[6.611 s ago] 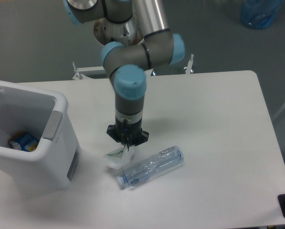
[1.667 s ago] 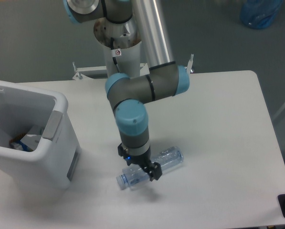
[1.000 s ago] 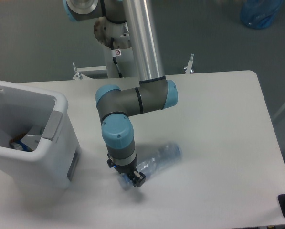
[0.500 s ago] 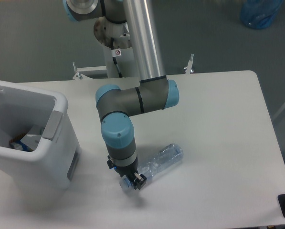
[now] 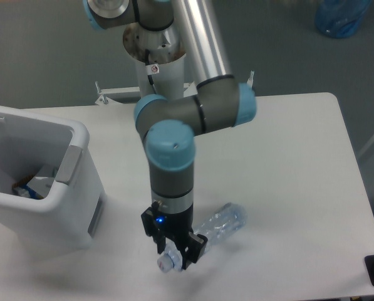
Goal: Place the trash in the trash can
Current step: 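Carry the bottle over the white bin and release it inside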
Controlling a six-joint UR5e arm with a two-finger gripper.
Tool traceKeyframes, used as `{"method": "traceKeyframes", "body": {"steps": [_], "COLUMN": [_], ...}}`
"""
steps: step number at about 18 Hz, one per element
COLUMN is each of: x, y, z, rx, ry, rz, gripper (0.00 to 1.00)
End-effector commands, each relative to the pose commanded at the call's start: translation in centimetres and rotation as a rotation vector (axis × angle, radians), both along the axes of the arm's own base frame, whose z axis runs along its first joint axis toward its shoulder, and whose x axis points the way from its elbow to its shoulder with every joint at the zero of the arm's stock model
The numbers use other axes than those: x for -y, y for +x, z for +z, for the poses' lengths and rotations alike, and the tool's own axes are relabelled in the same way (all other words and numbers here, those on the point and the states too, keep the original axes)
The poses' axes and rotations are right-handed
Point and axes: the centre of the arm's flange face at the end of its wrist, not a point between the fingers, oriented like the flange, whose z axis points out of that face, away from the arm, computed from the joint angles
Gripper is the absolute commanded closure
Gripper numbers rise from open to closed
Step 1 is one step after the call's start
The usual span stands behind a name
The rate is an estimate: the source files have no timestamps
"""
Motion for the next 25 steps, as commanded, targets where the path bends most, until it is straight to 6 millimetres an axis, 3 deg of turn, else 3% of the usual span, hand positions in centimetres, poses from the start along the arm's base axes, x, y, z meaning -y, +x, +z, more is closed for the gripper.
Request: {"method": "traceKeyframes", "body": {"steps": [6,11,14,20,23,25], "x": [2.4,3.0,3.0,2.4,1.1,2.0], "y": [0.3,2.4,4.4,11.3,15.1,17.5], "z": [9.5,15.8,18.5,20.4,19.2,19.6], "rx": [0.25,0.336,0.393,0.487,0.536,0.531], "ry": [0.299,0.404,0.45,0.447,0.412,0.419], "rz": [-0.013,-0.015,-0.055,-0.113,-0.149,-0.179], "gripper": [0.37,0.36,0.36,0.36,0.36,0.37]}}
